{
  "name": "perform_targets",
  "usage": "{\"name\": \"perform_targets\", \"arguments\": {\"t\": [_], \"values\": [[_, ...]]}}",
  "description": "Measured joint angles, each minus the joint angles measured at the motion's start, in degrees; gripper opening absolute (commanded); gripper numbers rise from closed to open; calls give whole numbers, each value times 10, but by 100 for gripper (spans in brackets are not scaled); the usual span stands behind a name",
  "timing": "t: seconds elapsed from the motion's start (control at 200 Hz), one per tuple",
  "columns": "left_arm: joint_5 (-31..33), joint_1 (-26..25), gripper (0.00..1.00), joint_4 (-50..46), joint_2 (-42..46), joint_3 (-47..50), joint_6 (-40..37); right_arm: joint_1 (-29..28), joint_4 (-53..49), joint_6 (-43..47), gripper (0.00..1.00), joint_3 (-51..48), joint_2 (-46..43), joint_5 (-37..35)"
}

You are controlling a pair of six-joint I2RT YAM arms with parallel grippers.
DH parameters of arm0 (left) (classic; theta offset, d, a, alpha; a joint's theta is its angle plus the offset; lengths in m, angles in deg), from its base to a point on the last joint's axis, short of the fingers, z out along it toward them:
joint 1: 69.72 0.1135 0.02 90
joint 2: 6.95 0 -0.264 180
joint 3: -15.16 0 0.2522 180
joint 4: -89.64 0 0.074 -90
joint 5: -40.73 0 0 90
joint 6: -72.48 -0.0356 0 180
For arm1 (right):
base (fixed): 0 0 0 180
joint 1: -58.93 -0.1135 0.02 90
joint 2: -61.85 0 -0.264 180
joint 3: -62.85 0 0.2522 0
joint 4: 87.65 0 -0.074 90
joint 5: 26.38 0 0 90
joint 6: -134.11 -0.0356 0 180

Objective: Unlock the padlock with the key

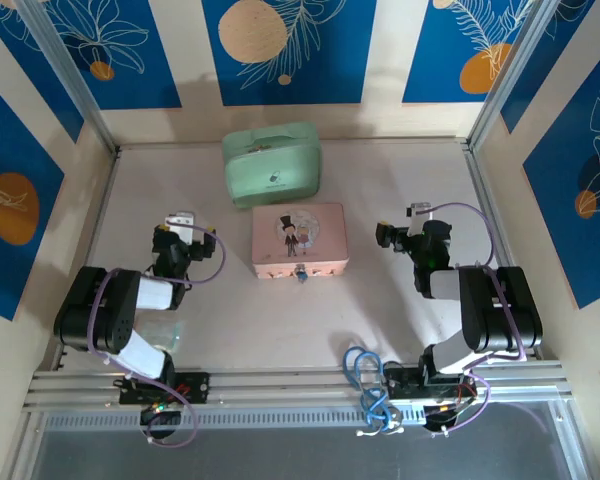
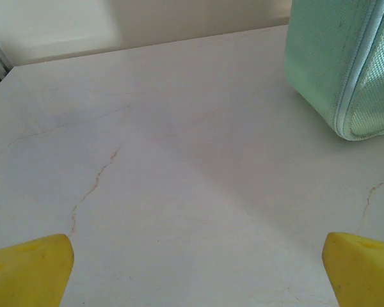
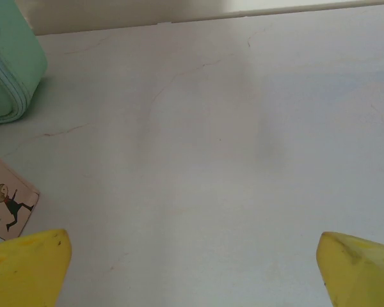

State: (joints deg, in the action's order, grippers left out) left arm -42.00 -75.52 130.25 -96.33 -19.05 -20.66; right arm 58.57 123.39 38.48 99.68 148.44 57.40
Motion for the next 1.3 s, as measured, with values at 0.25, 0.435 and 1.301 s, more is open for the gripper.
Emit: {"name": "perform_targets", "arguments": {"t": [0.25,0.435,1.301], "values": [[0,0,99,0,0,0,0,1,2,0,99,0,0,3],[0,0,99,0,0,0,0,1,2,0,99,0,0,4],[64,-97,83,-520,324,-271,288,-129,-515,-395,85,225,-293,-142]]}}
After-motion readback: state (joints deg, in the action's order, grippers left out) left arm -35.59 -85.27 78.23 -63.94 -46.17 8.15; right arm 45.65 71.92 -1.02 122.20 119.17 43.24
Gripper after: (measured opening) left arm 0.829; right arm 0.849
